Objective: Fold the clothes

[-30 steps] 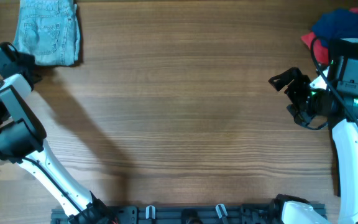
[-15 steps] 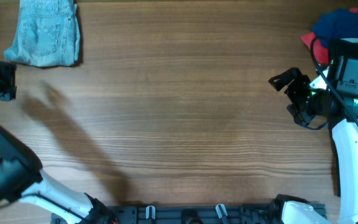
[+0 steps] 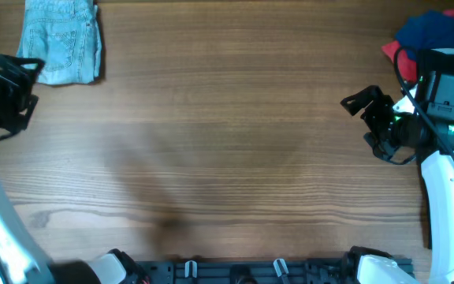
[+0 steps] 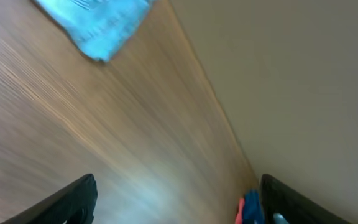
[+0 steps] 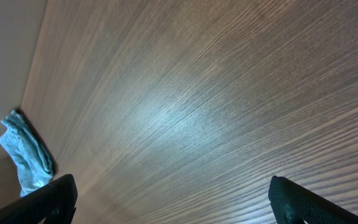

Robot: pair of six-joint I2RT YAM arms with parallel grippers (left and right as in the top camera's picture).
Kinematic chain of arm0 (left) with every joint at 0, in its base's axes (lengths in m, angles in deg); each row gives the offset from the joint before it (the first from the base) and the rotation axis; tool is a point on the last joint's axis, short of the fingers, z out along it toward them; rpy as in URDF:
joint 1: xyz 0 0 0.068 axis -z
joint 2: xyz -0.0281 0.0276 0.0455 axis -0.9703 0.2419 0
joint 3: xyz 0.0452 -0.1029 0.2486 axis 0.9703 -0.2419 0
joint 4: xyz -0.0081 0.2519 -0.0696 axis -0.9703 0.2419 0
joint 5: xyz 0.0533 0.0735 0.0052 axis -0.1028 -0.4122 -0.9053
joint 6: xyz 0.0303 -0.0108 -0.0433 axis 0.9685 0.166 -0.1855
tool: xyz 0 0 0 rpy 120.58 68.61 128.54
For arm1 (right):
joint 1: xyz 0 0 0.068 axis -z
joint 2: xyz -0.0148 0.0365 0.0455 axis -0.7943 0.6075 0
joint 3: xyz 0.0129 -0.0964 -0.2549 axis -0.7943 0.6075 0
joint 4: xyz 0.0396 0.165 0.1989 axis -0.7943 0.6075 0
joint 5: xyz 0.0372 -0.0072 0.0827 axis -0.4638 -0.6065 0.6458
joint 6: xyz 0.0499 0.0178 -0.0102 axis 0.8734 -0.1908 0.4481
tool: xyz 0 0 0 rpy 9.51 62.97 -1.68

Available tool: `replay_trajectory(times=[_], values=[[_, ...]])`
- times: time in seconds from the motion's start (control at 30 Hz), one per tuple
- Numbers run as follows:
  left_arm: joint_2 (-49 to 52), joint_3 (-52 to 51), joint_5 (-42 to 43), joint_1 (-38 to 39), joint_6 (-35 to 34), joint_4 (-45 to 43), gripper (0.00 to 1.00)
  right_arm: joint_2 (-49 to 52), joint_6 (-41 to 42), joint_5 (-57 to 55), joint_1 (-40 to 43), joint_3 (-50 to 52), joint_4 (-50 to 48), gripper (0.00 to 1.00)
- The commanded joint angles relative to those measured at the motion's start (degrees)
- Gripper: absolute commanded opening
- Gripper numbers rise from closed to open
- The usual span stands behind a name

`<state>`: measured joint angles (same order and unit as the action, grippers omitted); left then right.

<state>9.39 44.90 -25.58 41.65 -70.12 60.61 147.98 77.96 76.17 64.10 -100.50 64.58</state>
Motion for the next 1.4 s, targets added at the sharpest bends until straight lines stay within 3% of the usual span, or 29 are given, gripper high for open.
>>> replay_trajectory(times=[0.0,0.23,0.3,0.43,0.6,0.97,1.37], values=[[-12.61,0.07,3.23,2.40,7.63,4.37,0.84,0.31,0.59,0.63,-0.28,0.04,-0.13,1.00],[-34.49,0.07,3.26,2.80,16.22,18.69,0.99,0.33,0.61,0.63,-0.28,0.04,-0.13,0.99],[-40.06,0.04,3.13,2.80,19.56,23.58,1.00,0.31,0.61,0.63,-0.28,0.04,-0.15,1.00],[-46.25,0.07,2.34,2.80,19.61,26.77,1.00,-2.60,0.59,0.63,-0.28,0.04,-0.13,1.00],[-48.94,0.07,2.36,2.80,19.58,28.52,1.00,-11.52,0.63,0.63,-0.31,0.04,-0.13,1.00],[-48.92,0.07,2.36,2.80,19.19,28.61,1.00,-41.55,0.61,0.66,-0.28,0.04,0.37,1.00],[-48.92,0.07,2.34,2.80,19.19,28.61,1.00,-53.29,0.61,0.66,-0.31,0.04,0.55,1.00]])
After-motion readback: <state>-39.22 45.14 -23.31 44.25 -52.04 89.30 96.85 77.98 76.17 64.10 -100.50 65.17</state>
